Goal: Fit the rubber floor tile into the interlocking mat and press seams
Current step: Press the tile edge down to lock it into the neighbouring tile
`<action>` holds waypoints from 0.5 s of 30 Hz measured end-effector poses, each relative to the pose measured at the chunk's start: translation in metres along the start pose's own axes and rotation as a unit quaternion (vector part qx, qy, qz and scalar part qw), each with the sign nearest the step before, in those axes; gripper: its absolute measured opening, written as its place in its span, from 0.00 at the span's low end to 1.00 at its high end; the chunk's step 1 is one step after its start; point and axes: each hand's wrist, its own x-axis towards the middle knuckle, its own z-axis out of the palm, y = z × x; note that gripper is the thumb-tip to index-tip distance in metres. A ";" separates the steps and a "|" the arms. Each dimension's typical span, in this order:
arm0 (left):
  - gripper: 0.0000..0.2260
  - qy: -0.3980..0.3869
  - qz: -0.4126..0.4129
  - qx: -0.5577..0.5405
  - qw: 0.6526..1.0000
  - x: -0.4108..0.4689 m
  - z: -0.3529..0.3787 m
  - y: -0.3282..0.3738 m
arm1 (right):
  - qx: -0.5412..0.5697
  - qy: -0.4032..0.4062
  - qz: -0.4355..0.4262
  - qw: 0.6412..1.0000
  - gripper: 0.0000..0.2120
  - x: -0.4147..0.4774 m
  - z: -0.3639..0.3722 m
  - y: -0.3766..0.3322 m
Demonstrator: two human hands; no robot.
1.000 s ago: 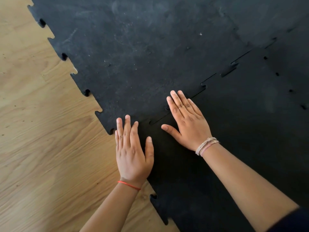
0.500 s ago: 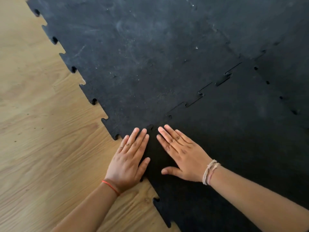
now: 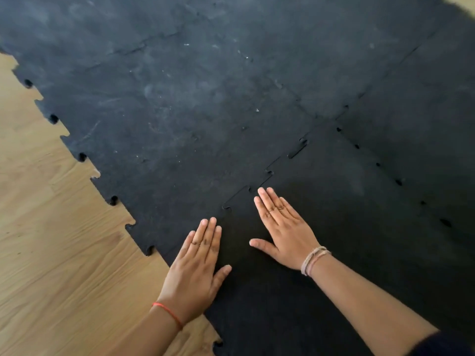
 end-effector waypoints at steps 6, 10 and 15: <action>0.30 -0.014 0.023 0.012 1.000 0.008 0.003 -0.002 | -0.002 -0.097 -0.063 0.993 0.41 0.011 -0.015 0.016; 0.30 -0.018 0.019 0.016 1.000 0.015 -0.003 0.001 | 0.013 -0.133 -0.076 0.988 0.39 0.021 -0.032 0.024; 0.28 0.006 0.052 0.033 0.998 0.056 -0.010 0.014 | 0.018 0.006 0.027 0.999 0.36 -0.016 0.001 0.016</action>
